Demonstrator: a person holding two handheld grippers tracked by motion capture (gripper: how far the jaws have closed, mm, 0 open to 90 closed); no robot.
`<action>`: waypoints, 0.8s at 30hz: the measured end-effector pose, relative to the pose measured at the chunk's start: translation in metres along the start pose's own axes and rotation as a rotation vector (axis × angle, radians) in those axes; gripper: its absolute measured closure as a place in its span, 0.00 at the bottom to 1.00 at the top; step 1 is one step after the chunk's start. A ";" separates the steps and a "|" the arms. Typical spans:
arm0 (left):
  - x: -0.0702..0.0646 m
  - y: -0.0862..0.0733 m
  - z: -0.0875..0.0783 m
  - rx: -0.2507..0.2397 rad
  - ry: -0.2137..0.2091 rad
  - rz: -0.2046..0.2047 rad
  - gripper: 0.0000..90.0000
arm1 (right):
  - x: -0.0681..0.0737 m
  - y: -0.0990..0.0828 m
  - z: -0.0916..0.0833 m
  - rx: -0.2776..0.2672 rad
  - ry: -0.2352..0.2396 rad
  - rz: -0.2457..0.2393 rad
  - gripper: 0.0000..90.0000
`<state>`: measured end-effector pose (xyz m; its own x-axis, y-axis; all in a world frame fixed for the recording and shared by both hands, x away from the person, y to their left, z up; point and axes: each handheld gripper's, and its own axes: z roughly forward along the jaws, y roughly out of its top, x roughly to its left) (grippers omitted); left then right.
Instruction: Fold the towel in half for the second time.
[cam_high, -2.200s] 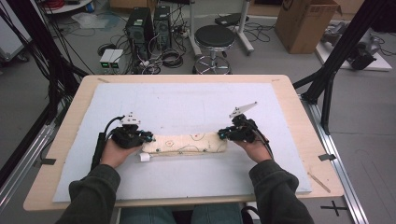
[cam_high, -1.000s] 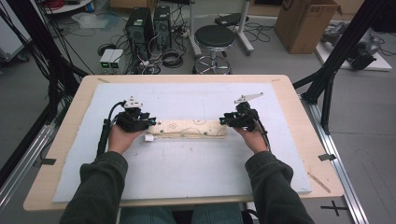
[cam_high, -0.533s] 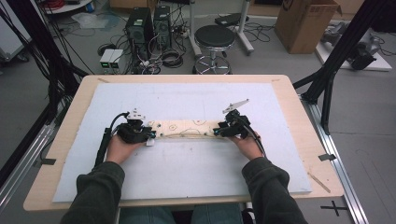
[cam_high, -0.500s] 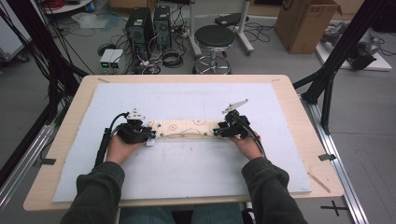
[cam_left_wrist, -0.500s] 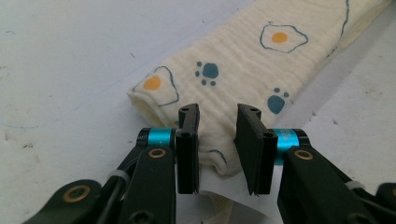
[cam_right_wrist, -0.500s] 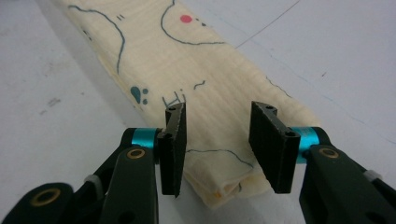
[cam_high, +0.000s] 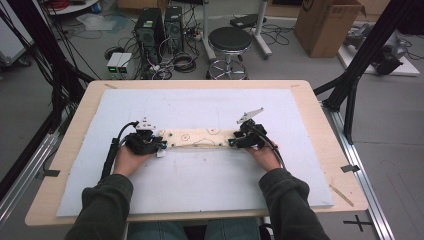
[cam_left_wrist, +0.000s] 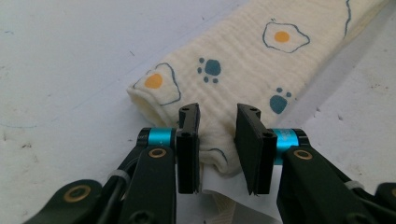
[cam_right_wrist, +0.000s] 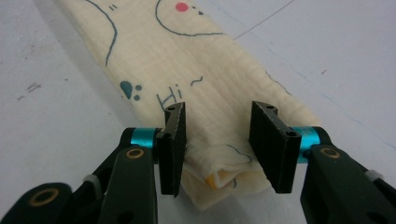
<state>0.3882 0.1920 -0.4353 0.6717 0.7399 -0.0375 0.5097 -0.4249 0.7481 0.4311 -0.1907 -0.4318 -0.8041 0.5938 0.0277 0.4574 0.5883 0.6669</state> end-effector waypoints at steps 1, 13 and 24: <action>0.000 0.000 0.000 -0.003 0.001 0.000 0.78 | 0.000 -0.001 0.000 0.001 0.001 0.001 0.62; 0.001 -0.001 0.000 -0.006 0.000 0.003 0.78 | -0.003 -0.002 0.000 -0.010 0.010 -0.019 0.63; -0.003 0.001 -0.003 -0.027 0.020 0.016 0.72 | -0.002 -0.001 -0.002 -0.015 0.015 0.006 0.59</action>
<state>0.3852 0.1912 -0.4322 0.6682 0.7439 -0.0124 0.4847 -0.4226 0.7658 0.4318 -0.1936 -0.4306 -0.8071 0.5889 0.0432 0.4569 0.5765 0.6774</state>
